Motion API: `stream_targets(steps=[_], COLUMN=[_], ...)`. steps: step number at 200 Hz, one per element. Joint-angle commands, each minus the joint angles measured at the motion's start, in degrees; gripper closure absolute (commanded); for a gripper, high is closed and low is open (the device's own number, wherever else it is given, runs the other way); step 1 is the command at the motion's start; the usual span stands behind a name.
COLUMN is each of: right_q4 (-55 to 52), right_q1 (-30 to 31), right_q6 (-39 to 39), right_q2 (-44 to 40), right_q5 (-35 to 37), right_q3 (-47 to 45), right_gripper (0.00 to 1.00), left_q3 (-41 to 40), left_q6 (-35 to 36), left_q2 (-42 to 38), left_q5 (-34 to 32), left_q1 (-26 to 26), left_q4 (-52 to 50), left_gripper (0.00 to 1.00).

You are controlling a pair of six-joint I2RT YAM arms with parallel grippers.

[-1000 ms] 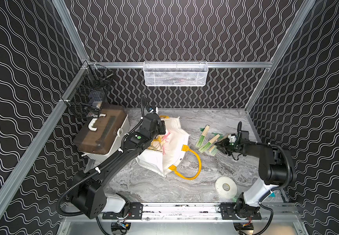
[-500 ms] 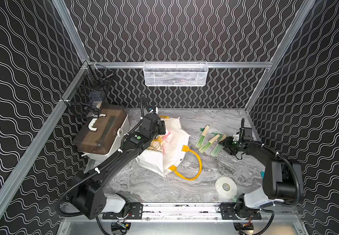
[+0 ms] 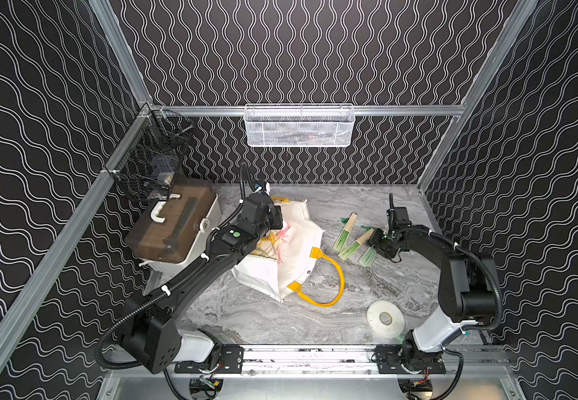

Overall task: Take out the folding fans from the tote bags
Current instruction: Adjust the folding fan at the center of the board.

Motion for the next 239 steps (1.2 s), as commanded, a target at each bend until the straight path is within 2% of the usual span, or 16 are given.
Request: stream_targets(steps=[1,52,137,193,223,239], right_q4=[-6.12,-7.94,-8.59,-9.3,-9.92,-10.6], right_q1=[0.67,2.46,4.14,4.84,5.0,5.17], right_q6=[-1.03,-2.51,-3.29,-3.92,-4.19,-4.28], right_q2=[1.97,4.34,8.2,12.4,13.68,13.71], right_q5=[8.24,11.22,11.73,12.14,12.48,12.97], right_q3=[2.7,6.33,8.8,10.4,10.91,11.18], right_gripper=[0.43,0.43,0.45,0.49,0.55,0.55], left_q3=[0.36,0.27,0.54,0.87,0.89,0.92], left_q6=[-0.58,-0.67,-0.75,-0.93,-0.85,-0.84], left_q2=[-0.75,-0.68,-0.31,0.22,0.3,0.25], left_q5=[-0.03,0.15,0.59,1.05,1.03,1.17], left_q1=[-0.03,-0.04,0.0,0.0,0.04,0.03], left_q4=[2.37,2.31,2.48,2.64,2.55,2.53], left_gripper=[1.0,1.0,1.0,1.0,1.0,1.0])
